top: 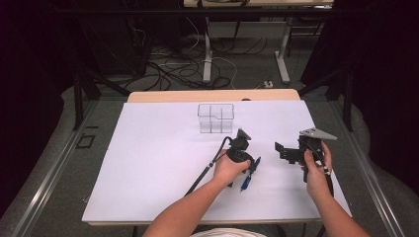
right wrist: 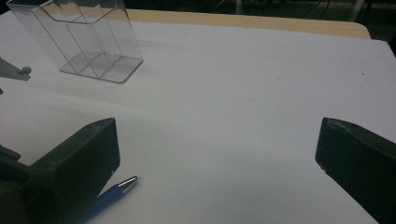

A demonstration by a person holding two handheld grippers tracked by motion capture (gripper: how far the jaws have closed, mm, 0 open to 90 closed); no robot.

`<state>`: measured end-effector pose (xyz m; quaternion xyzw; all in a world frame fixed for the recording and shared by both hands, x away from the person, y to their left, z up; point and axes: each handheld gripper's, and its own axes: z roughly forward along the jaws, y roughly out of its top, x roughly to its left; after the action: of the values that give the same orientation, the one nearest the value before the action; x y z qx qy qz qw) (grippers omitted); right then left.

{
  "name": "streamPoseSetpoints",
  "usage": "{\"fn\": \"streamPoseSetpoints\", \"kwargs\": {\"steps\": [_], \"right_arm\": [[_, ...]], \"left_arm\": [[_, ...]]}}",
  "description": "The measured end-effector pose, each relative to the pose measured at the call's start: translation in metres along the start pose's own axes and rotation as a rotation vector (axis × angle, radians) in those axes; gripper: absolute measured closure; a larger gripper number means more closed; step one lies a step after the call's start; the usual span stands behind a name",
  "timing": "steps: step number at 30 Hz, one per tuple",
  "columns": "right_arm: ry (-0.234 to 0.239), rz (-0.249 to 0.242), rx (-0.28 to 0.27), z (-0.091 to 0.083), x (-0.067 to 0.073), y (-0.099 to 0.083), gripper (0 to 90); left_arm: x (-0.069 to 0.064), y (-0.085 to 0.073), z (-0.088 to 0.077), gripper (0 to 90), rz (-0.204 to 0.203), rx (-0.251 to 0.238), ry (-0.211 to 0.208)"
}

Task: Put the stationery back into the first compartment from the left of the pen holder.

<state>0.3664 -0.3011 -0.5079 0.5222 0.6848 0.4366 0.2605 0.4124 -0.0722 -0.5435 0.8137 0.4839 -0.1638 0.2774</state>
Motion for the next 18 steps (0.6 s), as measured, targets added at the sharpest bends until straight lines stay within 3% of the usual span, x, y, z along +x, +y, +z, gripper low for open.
{"fn": "streamPoseSetpoints", "kwargs": {"steps": [7, 18], "right_arm": [[-0.001, 0.004, 0.0, 0.0, 0.0, 0.0, 0.0], [-0.008, 0.004, -0.001, 0.0, 0.0, 0.0, 0.0]], "left_arm": [[0.001, 0.001, -0.005, 79.5, 0.0, -0.004, -0.011], [0.004, 0.003, -0.018, 79.5, -0.026, -0.058, -0.002]]}}
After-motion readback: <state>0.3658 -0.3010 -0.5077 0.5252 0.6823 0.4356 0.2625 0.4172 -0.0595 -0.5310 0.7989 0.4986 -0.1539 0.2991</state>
